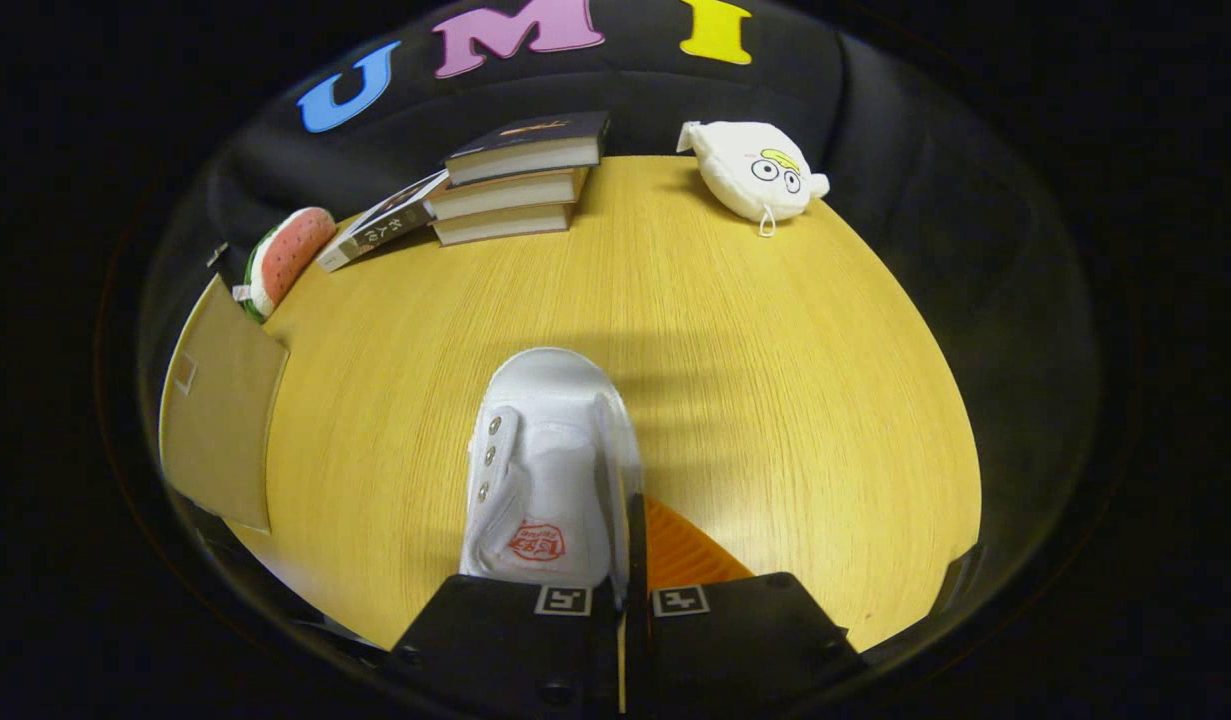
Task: Open the storage box then place both shoes into the box .Put the left shoe in first, then the right shoe, with the right side of both shoes facing outward in a uniform manner.
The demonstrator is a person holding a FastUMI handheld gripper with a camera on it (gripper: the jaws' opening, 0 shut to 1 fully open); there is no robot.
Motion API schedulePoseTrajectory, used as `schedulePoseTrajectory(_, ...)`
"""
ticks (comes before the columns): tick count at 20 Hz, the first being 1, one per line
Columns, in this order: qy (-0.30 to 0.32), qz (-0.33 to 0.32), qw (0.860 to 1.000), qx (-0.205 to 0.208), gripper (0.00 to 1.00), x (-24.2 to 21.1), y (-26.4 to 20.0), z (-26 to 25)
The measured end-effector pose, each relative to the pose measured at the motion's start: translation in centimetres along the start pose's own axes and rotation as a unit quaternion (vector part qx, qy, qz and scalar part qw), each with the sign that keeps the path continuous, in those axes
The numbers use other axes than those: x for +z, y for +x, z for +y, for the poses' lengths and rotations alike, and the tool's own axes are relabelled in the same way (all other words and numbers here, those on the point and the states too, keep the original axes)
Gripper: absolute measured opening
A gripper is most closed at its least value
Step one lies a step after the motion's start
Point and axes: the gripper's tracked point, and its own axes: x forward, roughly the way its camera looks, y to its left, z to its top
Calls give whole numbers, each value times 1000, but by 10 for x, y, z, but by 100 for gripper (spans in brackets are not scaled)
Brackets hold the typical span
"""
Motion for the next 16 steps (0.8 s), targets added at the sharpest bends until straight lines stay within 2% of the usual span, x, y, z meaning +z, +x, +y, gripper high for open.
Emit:
schedulePoseTrajectory(6, 45, -7, 998, 34, 6, 11, -29, 18)
schedulePoseTrajectory(9, 56, -26, 997, 46, 6, 33, -54, 33)
schedulePoseTrajectory(16, 42, -74, 992, 96, 6, 95, -123, 121)
